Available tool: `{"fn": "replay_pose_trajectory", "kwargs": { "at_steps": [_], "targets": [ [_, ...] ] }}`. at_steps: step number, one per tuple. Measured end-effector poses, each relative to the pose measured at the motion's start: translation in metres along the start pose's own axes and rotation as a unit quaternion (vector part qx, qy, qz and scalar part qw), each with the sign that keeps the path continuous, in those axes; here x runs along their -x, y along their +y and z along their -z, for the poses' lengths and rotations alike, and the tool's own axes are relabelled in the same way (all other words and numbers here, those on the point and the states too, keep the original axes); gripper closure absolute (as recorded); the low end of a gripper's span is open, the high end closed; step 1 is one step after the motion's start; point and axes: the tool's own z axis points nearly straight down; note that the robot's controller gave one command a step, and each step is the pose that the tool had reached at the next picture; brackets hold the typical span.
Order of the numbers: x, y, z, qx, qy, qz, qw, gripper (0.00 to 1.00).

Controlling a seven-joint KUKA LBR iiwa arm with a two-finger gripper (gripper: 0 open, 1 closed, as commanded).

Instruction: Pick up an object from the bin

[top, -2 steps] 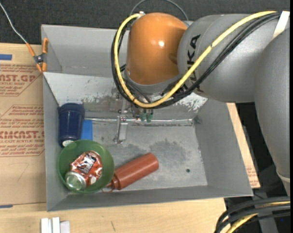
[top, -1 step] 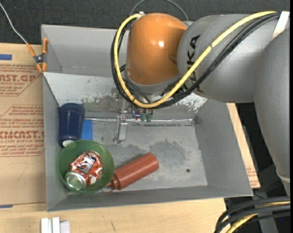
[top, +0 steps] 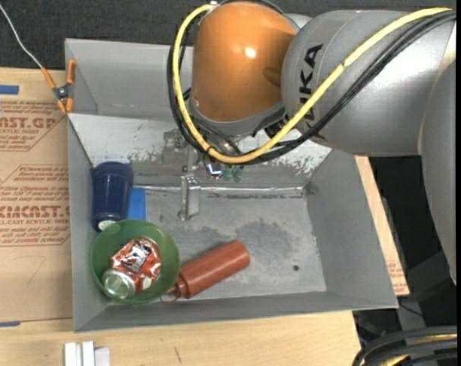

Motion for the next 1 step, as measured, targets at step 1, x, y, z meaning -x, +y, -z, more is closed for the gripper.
{"fn": "replay_pose_trajectory", "kwargs": {
  "at_steps": [1],
  "targets": [
    [-0.0439, 0.0295, -0.0829, 0.001, -0.0021, -0.045, 0.9990, 0.00]
  ]
}}
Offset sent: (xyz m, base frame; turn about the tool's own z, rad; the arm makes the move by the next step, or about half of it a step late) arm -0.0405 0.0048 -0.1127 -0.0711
